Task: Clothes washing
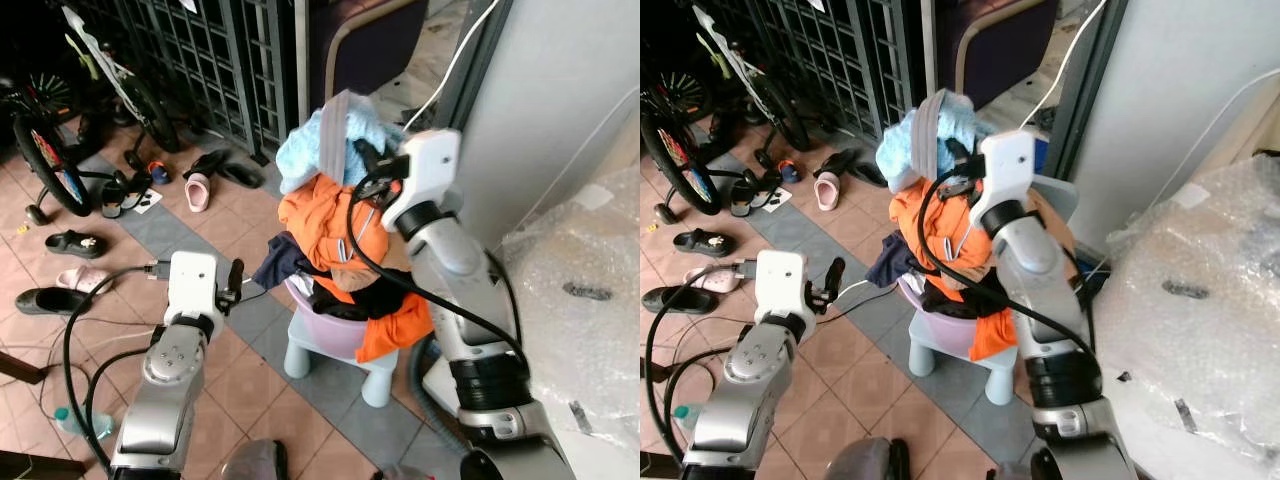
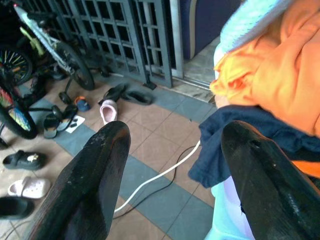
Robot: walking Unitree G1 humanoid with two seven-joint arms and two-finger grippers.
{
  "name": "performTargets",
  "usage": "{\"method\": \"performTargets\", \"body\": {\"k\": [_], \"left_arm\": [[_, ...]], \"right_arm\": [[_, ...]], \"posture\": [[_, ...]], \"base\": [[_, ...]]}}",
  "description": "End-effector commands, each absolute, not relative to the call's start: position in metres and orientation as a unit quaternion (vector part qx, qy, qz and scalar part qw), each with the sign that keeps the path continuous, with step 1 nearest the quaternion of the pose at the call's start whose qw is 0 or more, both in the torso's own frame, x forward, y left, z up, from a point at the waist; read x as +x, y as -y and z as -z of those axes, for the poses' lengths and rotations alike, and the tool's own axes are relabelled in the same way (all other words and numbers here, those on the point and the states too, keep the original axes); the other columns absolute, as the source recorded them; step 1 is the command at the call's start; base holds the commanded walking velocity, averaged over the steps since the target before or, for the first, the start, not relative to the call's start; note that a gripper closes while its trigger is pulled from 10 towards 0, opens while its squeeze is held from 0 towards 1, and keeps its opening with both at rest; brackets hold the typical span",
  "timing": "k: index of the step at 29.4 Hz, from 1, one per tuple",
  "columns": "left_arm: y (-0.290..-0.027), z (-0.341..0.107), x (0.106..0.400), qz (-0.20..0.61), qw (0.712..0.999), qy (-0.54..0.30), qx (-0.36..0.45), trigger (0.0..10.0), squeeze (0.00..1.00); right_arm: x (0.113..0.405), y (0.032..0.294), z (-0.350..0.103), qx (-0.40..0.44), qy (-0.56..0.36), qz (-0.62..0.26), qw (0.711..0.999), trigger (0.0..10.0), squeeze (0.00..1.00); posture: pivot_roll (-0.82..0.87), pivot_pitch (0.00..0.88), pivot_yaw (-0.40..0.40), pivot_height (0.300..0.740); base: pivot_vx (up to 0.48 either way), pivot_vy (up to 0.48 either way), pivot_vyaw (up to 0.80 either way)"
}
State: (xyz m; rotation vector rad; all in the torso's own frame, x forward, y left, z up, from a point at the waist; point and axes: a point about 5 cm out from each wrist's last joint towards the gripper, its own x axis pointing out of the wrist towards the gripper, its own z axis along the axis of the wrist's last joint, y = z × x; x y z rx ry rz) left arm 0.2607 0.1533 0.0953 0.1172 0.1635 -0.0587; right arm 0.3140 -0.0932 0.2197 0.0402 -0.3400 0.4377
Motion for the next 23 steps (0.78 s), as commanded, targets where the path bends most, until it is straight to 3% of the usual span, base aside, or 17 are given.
{"method": "performTargets", "body": {"k": [1,8,9,15,23], "left_arm": [[-0.153,-0.095,0.263,0.04,0.994,-0.08,0.069,10.0,0.0],[-0.151,-0.097,0.272,0.042,0.993,-0.071,0.081,10.0,0.0],[-0.148,-0.097,0.275,0.046,0.993,-0.067,0.08,10.0,0.0],[-0.145,-0.103,0.279,0.042,0.995,-0.045,0.079,10.0,0.0],[-0.141,-0.104,0.282,0.041,0.996,-0.034,0.073,10.0,0.0]], "right_arm": [[0.306,0.102,-0.237,0.022,0.198,-0.203,0.959,0.0,0.0],[0.294,0.121,-0.249,0.008,0.222,-0.161,0.962,0.3,0.0],[0.293,0.127,-0.244,0.005,0.205,-0.139,0.969,10.0,0.0],[0.289,0.125,-0.225,-0.006,0.165,-0.124,0.978,10.0,0.0],[0.294,0.126,-0.23,-0.025,0.176,-0.117,0.977,10.0,0.0]], "posture": [[0.0,0.0,0.096,0.74],[-0.03,0.0,0.113,0.74],[-0.02,0.0,0.109,0.74],[-0.02,0.0,0.099,0.74],[-0.03,0.0,0.102,0.74]], "base": [[0.0,0.0,0.0],[0.0,0.0,0.0],[0.0,0.0,0.0],[0.0,0.0,-0.53],[0.0,-0.318,-0.79]]}}
